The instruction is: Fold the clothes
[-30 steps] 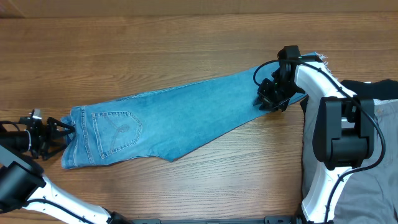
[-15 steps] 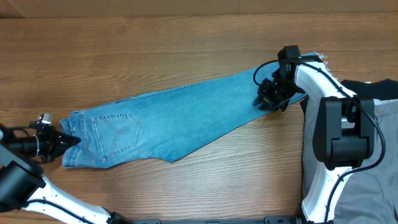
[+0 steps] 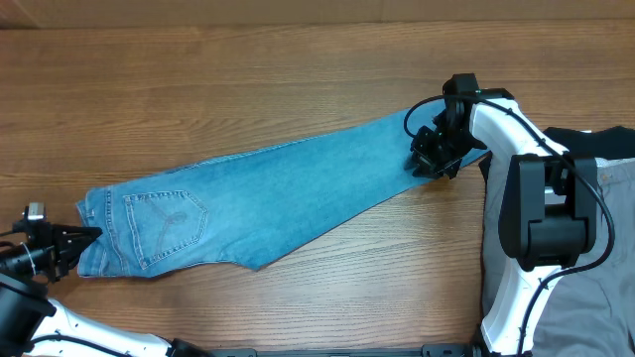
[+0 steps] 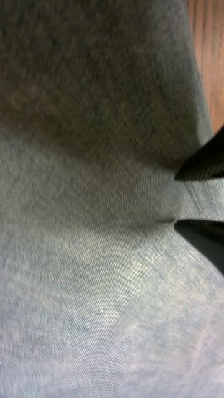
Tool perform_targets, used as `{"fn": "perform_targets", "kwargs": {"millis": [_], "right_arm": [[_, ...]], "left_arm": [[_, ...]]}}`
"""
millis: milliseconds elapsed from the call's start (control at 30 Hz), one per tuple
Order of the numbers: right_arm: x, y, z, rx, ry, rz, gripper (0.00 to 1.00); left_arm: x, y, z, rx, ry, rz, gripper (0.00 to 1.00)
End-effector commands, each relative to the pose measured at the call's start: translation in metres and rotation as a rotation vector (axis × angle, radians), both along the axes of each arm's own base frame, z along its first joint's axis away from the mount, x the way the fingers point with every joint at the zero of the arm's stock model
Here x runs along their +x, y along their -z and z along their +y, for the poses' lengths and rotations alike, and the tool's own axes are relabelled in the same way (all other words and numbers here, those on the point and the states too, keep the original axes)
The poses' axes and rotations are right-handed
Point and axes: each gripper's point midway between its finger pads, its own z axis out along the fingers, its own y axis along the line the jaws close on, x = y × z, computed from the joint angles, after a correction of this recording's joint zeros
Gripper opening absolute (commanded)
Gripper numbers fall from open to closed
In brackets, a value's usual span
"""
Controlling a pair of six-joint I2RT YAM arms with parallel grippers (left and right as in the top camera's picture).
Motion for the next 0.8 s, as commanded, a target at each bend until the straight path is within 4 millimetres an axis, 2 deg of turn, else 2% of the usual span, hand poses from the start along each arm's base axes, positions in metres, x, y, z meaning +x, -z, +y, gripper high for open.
{"fn": "perform_targets", "kwargs": {"millis": [0,100,167,300,400,567,767], "right_arm": [[-0.007,0.018,0.001,-0.033,-0.026,0.008,0.19],[-0.007,0.035,0.006,-0.028,-0.034,-0.03,0.09],[-0.015,0.046,0.001,-0.063,0.044,0.02,0.04],[-0.031,0.059,-0.032,-0.213,0.174,0.109,0.04],[-0.035,0.059,-0.045,-0.232,0.221,0.138,0.04],[-0.038,0.059,-0.06,-0.232,0.259,0.159,0.04],[-0.039,0.059,-0.061,-0.231,0.259,0.164,0.04]], "left_arm": [[0.015,-0.016,0.003,0.052,0.011,-0.082,0.16],[0.016,-0.015,0.0,0.055,0.027,-0.075,0.16],[0.015,-0.015,-0.001,0.051,0.03,-0.067,0.15],[0.011,-0.013,-0.001,0.052,0.038,-0.048,0.13],[0.005,-0.011,0.004,0.053,0.022,-0.022,0.08],[-0.006,-0.011,0.015,0.051,-0.026,0.0,0.08],[-0.013,-0.014,0.024,0.051,-0.064,-0.003,0.09]]}}
